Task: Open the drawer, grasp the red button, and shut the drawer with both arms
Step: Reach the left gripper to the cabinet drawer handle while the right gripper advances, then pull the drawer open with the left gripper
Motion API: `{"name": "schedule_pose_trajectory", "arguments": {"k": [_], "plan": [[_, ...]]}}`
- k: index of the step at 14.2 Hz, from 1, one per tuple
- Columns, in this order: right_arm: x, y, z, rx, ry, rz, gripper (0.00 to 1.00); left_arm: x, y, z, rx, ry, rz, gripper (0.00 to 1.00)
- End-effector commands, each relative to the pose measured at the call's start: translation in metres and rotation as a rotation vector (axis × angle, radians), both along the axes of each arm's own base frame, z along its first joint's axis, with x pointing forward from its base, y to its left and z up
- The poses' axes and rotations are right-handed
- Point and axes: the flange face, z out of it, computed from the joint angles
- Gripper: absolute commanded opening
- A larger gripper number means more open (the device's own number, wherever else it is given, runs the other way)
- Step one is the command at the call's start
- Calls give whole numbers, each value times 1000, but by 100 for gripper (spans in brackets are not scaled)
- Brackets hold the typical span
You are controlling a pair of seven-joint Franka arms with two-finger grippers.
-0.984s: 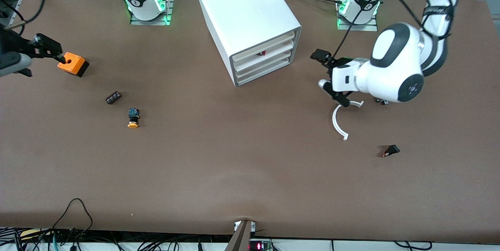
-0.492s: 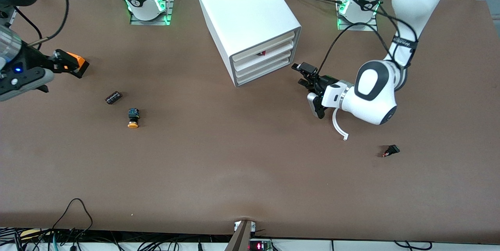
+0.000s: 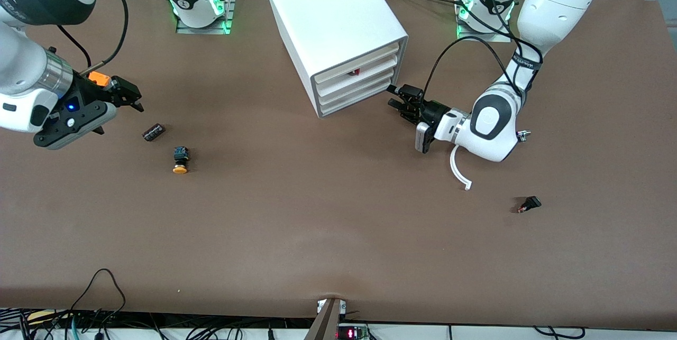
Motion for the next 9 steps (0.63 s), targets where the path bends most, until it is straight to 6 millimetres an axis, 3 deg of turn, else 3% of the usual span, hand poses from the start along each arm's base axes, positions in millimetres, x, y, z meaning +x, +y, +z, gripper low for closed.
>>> {"name": "schedule_pose_trajectory", "arguments": {"k": [1, 3, 6, 9], "plan": [[1, 2, 4, 20, -3, 25, 100, -16, -7, 1, -37, 11, 29, 63], [-1, 14, 4, 20, 4, 43, 100, -31, -20, -2, -60, 43, 31, 63], [-1, 20, -1, 18, 15, 45, 100, -44, -17, -10, -74, 44, 24, 61], [-2, 23, -3, 53, 23, 38, 100, -60, -17, -20, -114, 33, 31, 48]]}}
